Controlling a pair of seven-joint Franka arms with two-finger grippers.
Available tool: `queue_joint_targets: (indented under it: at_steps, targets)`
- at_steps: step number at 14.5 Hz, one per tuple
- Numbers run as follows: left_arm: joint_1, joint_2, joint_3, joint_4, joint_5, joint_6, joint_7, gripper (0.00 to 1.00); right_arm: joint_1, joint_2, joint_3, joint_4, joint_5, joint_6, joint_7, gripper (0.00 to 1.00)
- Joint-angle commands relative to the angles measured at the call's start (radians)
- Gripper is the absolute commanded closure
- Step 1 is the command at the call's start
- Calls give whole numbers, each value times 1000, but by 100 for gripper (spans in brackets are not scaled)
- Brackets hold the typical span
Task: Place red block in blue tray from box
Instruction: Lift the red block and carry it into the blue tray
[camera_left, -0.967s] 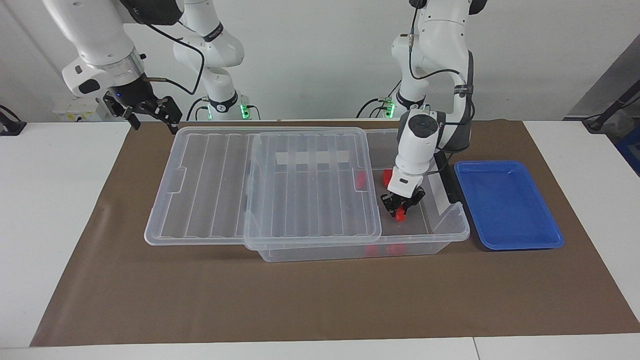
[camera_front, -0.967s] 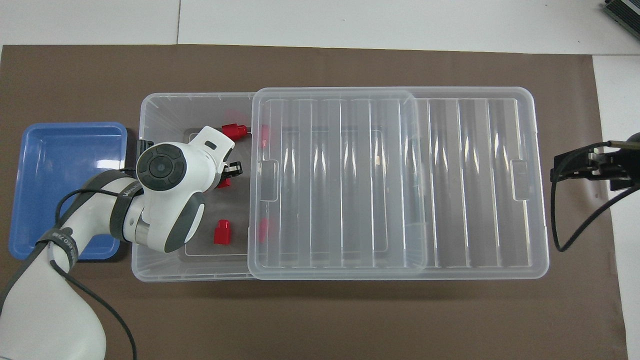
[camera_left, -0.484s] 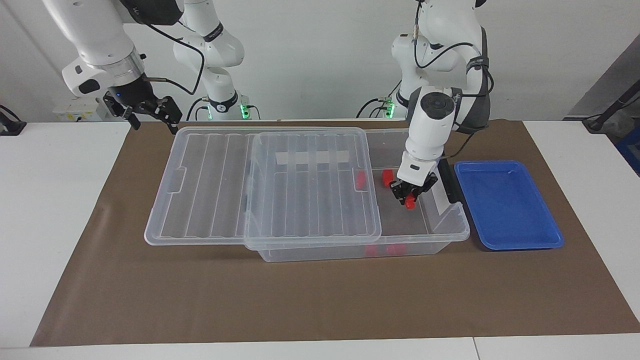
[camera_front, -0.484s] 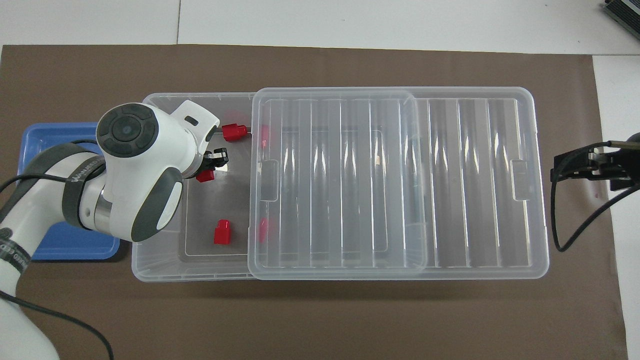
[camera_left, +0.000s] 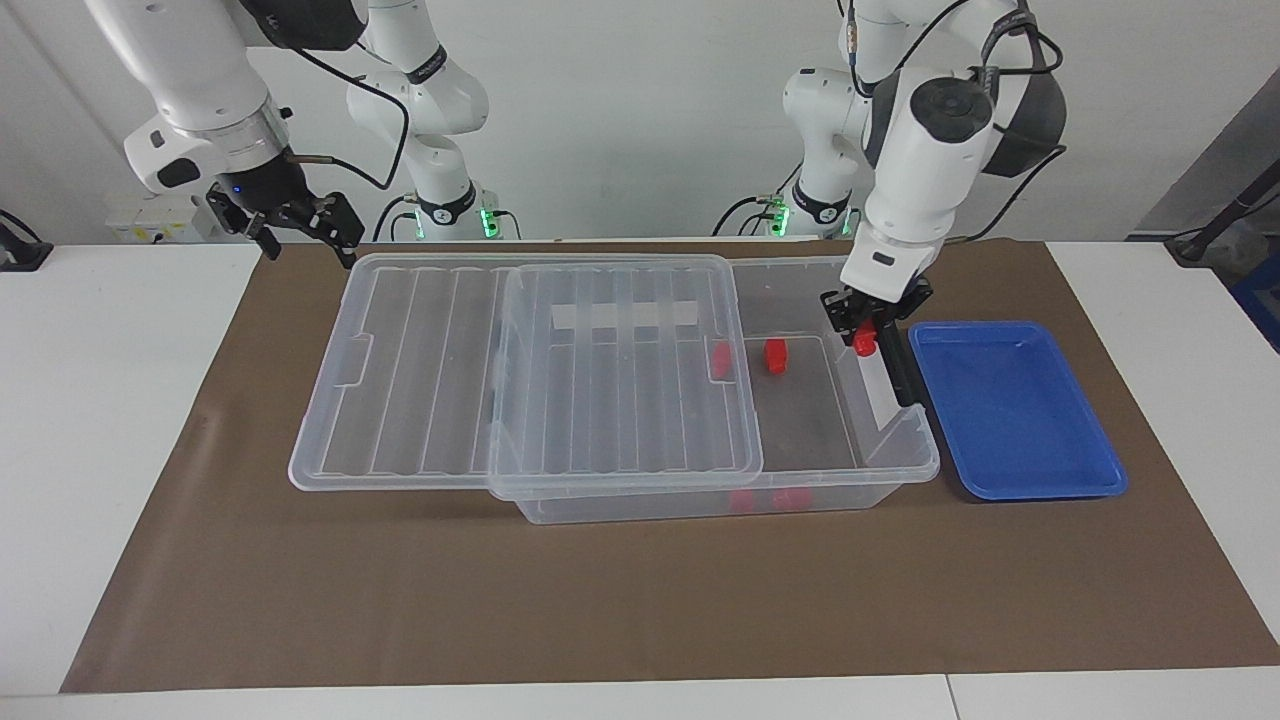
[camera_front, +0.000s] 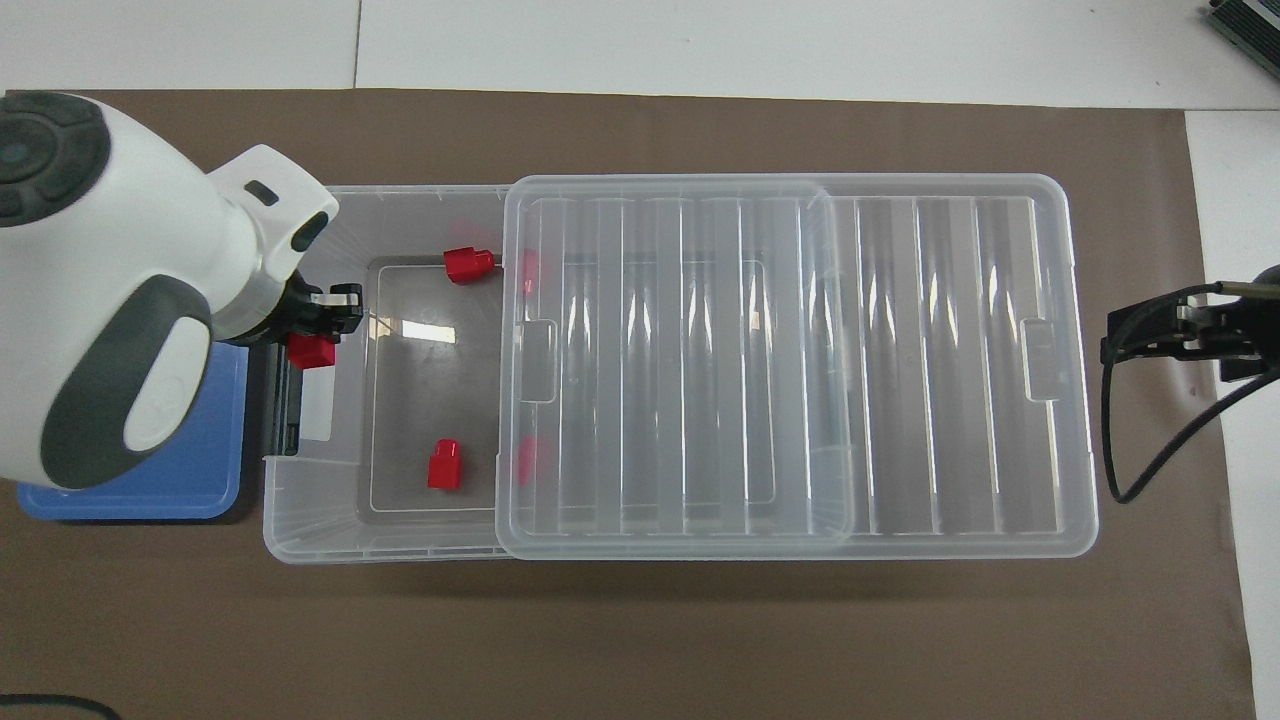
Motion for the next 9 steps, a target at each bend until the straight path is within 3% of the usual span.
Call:
queue_joint_targets:
  at_steps: [1,4,5,6,9]
  targets:
    - [142,-59,-3,-1,13,-74,269,100,-7,-13,3,-10,3,14,-6,0]
    - [263,-66,-3,-3,13,-49,503,100,-13,-13,-2,-30,3,62,-6,1]
    - [302,-66,-3,-7,14,-28,573,100,-23,-15,-5,-46,3,73,-6,9]
    - [330,-66,-3,-15,14,1,630,100,-45,-15,-3,-52,3,82,-9,24]
    - [367,-75,-3,-108,14,173,681,100,-75,-16,-3,-90,3,155,-53,82]
